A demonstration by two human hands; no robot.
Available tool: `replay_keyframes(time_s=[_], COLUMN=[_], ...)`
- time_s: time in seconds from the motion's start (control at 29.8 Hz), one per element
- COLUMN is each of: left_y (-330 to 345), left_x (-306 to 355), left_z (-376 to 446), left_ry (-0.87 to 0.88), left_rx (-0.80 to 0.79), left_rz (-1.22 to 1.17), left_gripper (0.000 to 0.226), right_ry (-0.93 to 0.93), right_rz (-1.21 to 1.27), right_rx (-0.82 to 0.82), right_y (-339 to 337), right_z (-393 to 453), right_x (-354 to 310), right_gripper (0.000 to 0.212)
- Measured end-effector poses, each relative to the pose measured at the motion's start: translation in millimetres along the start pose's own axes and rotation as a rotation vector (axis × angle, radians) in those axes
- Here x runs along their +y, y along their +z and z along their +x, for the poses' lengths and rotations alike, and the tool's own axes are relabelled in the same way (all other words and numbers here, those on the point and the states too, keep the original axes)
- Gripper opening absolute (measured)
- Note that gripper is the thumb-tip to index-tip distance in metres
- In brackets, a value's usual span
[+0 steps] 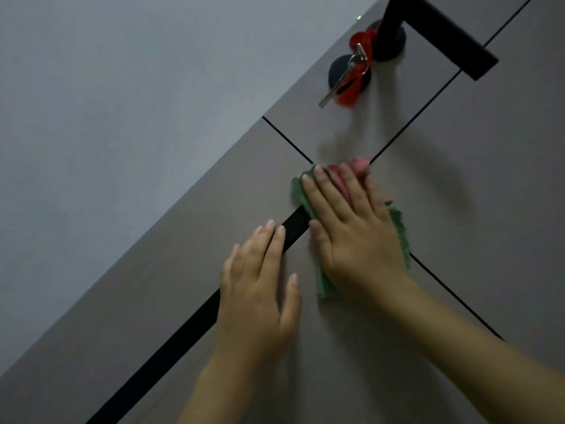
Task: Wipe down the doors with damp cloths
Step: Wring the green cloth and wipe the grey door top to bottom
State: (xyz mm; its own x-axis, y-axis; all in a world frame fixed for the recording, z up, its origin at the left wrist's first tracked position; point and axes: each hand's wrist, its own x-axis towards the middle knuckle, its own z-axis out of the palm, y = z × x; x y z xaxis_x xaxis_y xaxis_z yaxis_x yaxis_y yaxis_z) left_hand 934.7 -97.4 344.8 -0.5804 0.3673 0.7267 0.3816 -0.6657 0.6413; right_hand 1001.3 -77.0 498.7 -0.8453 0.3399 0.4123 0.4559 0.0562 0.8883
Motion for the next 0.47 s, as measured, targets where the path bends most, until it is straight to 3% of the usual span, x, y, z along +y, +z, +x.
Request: replay_keyframes(time_s=[0.13,0.27,0.37,0.47], left_y=[-12.1,-26.0,-29.3,-32.1], left_x=[-22.5,-53.2,-65.2,-71.2], left_z=[-4.0,1.7,4.4,5.9], left_ry=[0.008,-0.159,-0.161,-0.142], left_rx=[0.024,0.09,0.097,0.128], left_rz=[0.067,0.167,0.139,0.102], left_gripper=[0.055,0.054,0.051,0.049], right_ry=[-0.202,-0.045,0.058,-0.149], right_rz=[0.008,0.028,0.029,0.003], right_rx=[-0.05,-0.038,0.0,-0.043], right_y=[-2.9,-7.7,-6.4,1.3], right_z=[-29.3,33.1,80.3,56.3], right_x=[10.8,-0.1,-25.5,-39.5], right_gripper=[0.053,0.054,0.055,0.054])
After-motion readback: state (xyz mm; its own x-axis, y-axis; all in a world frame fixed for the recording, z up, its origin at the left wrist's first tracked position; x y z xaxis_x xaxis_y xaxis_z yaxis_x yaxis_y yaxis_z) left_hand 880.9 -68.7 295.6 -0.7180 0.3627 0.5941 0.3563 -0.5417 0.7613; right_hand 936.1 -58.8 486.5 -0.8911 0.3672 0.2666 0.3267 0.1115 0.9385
